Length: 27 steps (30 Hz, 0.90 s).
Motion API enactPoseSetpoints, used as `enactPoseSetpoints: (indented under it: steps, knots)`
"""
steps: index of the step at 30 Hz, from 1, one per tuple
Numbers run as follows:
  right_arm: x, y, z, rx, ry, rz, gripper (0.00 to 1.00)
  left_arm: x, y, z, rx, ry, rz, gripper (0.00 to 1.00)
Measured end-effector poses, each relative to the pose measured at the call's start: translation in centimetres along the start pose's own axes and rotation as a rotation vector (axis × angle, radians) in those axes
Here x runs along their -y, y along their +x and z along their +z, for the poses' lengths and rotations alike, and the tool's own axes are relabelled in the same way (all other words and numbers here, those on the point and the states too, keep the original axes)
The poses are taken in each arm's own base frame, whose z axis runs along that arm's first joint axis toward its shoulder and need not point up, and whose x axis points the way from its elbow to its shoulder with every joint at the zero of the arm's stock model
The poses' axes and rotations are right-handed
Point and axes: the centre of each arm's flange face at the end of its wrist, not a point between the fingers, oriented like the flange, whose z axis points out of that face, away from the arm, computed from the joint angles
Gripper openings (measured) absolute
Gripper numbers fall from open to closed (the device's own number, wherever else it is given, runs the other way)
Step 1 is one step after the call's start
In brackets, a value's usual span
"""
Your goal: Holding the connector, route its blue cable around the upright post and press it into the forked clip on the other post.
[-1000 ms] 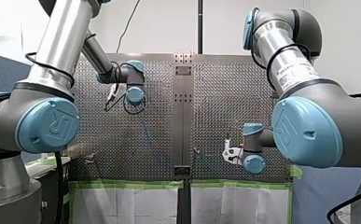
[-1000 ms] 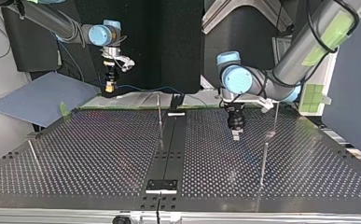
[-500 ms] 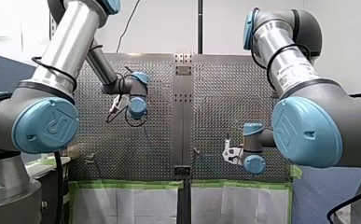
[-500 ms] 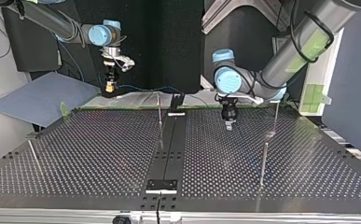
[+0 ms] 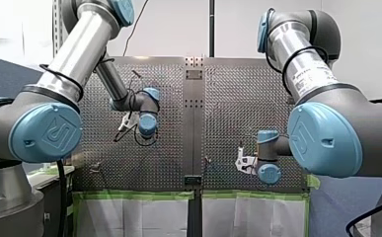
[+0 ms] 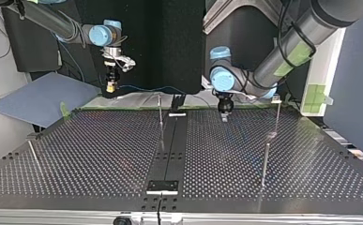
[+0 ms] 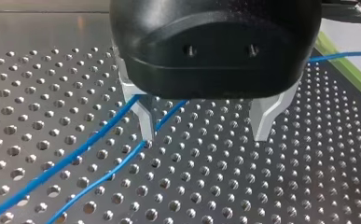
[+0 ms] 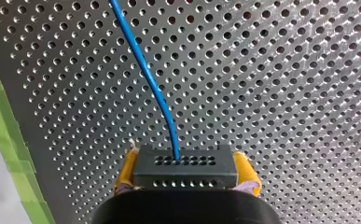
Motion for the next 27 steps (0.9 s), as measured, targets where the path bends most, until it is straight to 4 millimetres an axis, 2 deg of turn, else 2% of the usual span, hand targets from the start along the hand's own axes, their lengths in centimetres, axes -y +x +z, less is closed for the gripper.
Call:
enactPoseSetpoints:
  steps: [16, 27]
  knots:
    - [0.2, 0.0, -0.1, 0.003, 0.004, 0.0, 0.02, 2.1, -0.3, -1.4, 0.005, 0.098, -0.104, 1.0]
    - [0.3, -0.1, -0.2, 0.01, 0.006, -0.001, 0.02, 2.5, -0.4, -1.7, 0.005, 0.11, -0.201, 1.0]
